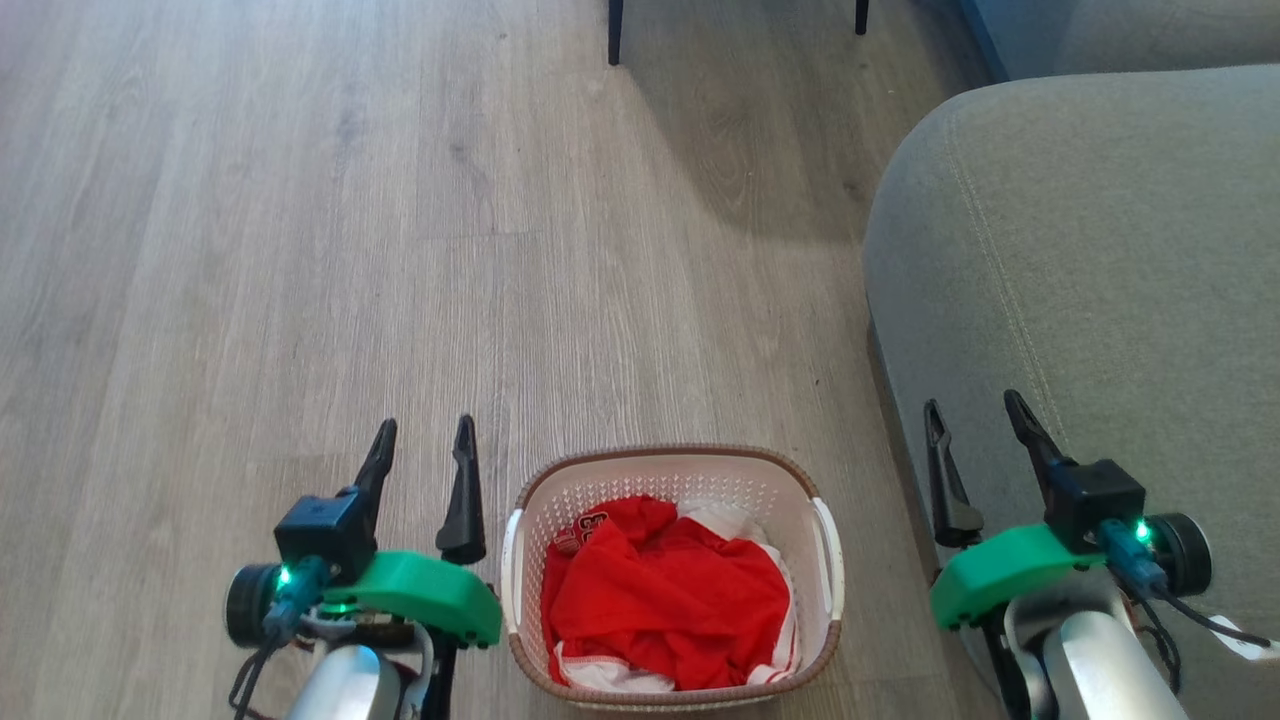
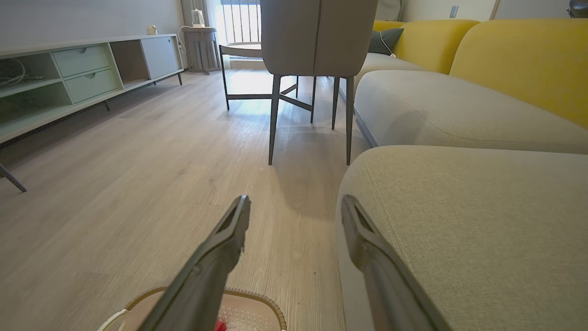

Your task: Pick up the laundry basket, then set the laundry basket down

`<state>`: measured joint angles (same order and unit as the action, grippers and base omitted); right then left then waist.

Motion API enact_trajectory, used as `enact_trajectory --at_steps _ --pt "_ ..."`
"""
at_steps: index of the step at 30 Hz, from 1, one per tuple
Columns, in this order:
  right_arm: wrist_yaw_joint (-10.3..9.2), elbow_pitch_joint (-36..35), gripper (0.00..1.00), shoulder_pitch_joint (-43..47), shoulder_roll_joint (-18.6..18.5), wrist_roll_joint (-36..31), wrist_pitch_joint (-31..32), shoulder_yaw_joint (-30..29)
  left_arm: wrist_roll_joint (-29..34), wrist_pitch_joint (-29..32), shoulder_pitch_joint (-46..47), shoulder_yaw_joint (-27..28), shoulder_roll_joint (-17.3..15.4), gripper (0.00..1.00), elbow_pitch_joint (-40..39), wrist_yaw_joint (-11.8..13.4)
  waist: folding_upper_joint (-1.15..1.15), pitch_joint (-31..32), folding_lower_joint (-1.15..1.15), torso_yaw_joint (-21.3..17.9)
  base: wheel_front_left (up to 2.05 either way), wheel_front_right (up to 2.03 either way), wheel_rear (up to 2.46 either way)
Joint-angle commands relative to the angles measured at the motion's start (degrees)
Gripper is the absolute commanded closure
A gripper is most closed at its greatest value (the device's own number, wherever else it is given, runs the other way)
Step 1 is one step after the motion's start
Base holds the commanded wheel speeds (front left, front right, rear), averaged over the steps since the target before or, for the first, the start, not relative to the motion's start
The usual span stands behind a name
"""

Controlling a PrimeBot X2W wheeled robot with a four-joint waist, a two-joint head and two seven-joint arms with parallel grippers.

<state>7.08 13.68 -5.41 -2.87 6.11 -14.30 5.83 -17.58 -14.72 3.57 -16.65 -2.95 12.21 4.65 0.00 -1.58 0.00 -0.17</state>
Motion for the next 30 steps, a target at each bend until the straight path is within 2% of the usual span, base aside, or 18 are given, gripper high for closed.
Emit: enact_trajectory --at_steps 1,21,30 --pt "0.41 -1.59 0.00 -1.92 -0.01 -0.09 -0.70 1.31 -0.07 -0.28 2.52 1.61 0.07 0.00 -1.93 0.14 0.00 -0.12 0.00 0.03 0.00 0.00 0.00" --pt "0.41 -0.72 0.00 -3.04 -0.01 -0.74 -0.70 1.38 -2.37 -0.28 3.52 1.34 0.07 0.00 0.14 -0.43 0.00 -2.30 0.00 0.02 0.00 0.00 0.00" --pt "0.41 2.97 0.00 -6.33 -0.01 -0.11 -0.70 1.93 -2.99 -0.28 6.58 0.15 0.07 0.00 4.00 0.40 0.00 -7.92 0.00 0.32 0.00 0.00 0.00"
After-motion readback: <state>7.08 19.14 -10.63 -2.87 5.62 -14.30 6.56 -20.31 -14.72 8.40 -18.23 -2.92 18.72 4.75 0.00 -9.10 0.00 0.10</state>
